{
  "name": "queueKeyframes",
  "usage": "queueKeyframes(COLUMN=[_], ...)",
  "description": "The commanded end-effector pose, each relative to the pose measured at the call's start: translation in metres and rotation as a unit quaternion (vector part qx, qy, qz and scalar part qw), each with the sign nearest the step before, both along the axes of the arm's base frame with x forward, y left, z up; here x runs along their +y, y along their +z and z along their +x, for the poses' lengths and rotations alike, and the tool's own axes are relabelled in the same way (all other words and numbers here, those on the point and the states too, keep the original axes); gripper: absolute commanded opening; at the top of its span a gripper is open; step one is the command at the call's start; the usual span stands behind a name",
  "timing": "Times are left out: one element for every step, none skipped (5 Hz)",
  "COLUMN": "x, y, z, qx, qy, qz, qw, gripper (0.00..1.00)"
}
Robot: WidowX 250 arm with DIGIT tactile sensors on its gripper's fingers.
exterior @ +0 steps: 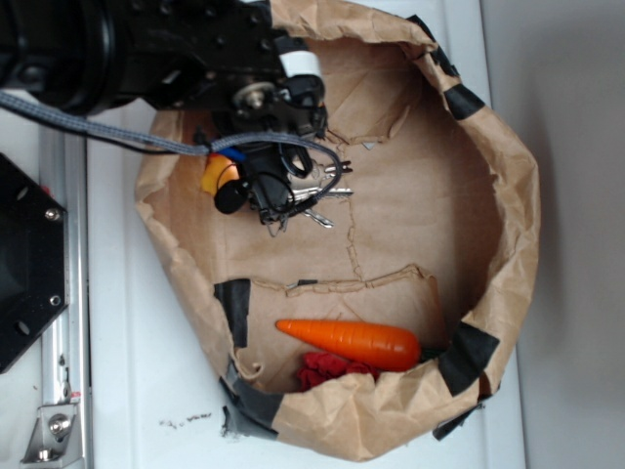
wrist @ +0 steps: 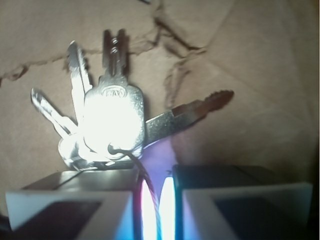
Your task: Grab the silver keys.
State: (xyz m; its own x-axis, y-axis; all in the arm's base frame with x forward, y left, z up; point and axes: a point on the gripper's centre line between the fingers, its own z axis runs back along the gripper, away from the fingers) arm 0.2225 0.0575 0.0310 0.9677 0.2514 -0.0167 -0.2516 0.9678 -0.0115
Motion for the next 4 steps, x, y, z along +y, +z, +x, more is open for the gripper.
queueKeyframes(x=[0.028,0.024,0.021,0.020], y=[0.113,0.144,0.135,0.134], z=[0.035,0.024,0.024,0.027], qx=[-0.072,-0.125,-0.122,-0.103], qy=[0.151,0.098,0.101,0.103], qz=[-0.100,-0.096,-0.073,-0.051], qw=[0.981,0.983,0.985,0.988], gripper=[0.00,0.00,0.00,0.00])
